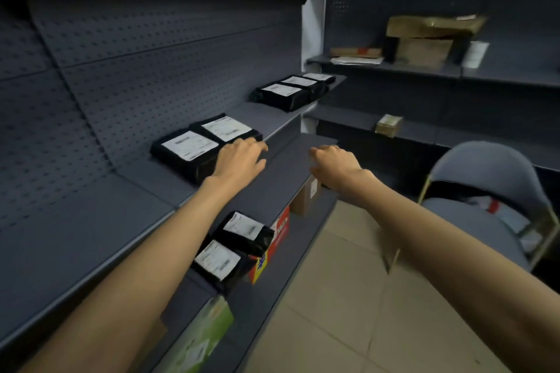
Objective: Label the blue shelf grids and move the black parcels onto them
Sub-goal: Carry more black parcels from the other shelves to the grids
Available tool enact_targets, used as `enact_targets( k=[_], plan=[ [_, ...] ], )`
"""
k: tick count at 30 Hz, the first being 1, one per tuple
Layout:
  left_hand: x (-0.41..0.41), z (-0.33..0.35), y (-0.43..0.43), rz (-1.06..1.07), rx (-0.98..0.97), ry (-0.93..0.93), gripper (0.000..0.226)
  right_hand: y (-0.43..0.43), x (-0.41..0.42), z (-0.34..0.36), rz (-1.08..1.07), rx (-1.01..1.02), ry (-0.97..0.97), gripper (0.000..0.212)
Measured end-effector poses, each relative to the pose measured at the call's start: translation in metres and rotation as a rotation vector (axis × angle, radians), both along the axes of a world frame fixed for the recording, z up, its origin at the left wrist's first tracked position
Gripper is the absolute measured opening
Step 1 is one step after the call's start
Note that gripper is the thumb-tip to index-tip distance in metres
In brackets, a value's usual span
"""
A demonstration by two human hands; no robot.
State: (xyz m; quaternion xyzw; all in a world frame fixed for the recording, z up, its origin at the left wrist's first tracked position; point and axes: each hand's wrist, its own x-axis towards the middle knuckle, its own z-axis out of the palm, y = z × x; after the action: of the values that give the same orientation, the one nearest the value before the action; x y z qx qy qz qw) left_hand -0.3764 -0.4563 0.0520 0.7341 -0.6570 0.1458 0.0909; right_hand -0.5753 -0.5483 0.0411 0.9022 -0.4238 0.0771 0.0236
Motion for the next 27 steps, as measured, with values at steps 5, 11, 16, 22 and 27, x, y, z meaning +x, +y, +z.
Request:
enact_targets(
  k=[5,11,16,22,27],
  plan=[
    [0.005,0.001,-0.123,-0.067,-0.027,0.019,0.035,-0.105,-0.003,0.004,-0.074,0.001,-0.016,0.022],
    [0.016,0.009,-0.269,-0.127,-0.044,0.026,0.039,-0.236,0.002,0.025,-0.12,-0.023,-0.052,0.029],
    [0.004,0.001,-0.363,-0.178,-0.017,0.018,0.051,-0.324,-0.009,0.017,-0.176,0.001,-0.04,0.027],
    [0.001,-0.009,-0.47,-0.172,-0.022,0.036,0.052,-0.432,-0.018,0.002,-0.164,0.033,-0.036,0.028],
    [-0.012,-0.011,-0.563,-0.118,-0.033,0.036,0.042,-0.532,-0.029,-0.002,-0.108,0.032,-0.019,0.027]
  ],
)
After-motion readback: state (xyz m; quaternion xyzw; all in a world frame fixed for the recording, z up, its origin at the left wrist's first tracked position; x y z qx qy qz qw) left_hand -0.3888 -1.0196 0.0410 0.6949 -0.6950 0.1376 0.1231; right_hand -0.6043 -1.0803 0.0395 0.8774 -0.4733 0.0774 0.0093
